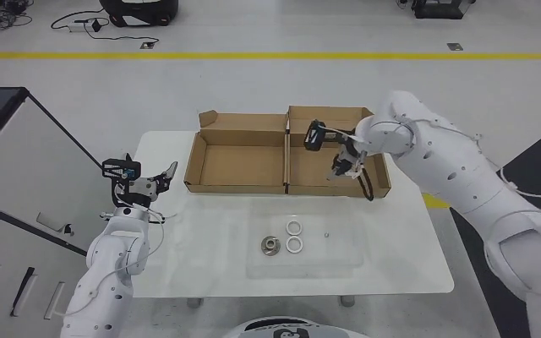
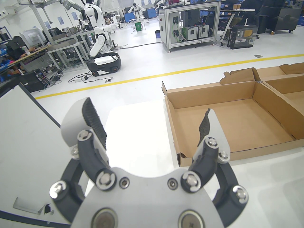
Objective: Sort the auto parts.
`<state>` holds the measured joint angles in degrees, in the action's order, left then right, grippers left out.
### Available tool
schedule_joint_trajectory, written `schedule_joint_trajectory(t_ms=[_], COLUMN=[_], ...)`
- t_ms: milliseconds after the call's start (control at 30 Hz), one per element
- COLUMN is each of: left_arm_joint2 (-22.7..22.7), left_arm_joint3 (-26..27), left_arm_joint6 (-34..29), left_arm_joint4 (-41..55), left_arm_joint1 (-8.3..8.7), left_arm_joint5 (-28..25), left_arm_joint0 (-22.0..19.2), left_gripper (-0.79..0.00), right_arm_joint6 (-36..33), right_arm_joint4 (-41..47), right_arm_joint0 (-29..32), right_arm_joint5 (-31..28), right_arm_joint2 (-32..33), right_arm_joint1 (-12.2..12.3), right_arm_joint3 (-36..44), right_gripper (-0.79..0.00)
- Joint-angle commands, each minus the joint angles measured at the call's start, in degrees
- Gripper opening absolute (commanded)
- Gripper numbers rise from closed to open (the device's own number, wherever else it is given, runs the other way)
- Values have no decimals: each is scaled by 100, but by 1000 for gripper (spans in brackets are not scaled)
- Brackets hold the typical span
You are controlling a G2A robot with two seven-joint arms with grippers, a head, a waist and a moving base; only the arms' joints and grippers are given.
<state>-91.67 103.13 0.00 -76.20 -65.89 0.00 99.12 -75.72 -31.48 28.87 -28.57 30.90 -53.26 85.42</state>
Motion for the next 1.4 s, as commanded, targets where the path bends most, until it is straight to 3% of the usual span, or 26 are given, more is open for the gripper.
schedule_joint_trajectory(t_ms=[0, 233, 467, 1000, 1367], left_arm_joint2=[0, 0, 0, 0, 0], left_arm_joint3=[0, 0, 0, 0, 0], left_arm_joint6=[0, 0, 0, 0, 0], left_arm_joint4=[0, 0, 0, 0, 0], left_arm_joint1=[0, 0, 0, 0, 0], left_arm_joint5=[0, 0, 0, 0, 0], left_arm_joint0=[0, 0, 0, 0, 0], left_gripper=[0, 0, 0, 0, 0], right_arm_joint6=[39, 253, 453, -531, -670], right_arm_joint4=[146, 832, 1630, 1774, 1759], right_arm_joint0=[-83, -729, -1537, -945, -852], right_arm_joint5=[-39, -254, -455, 527, 666], right_arm_joint2=[-175, -1107, -2116, -2116, -2116], right_arm_joint1=[187, 658, 842, 549, 473], right_arm_joint3=[312, 856, 1141, 1705, 1617], right_gripper=[0, 0, 0, 0, 0])
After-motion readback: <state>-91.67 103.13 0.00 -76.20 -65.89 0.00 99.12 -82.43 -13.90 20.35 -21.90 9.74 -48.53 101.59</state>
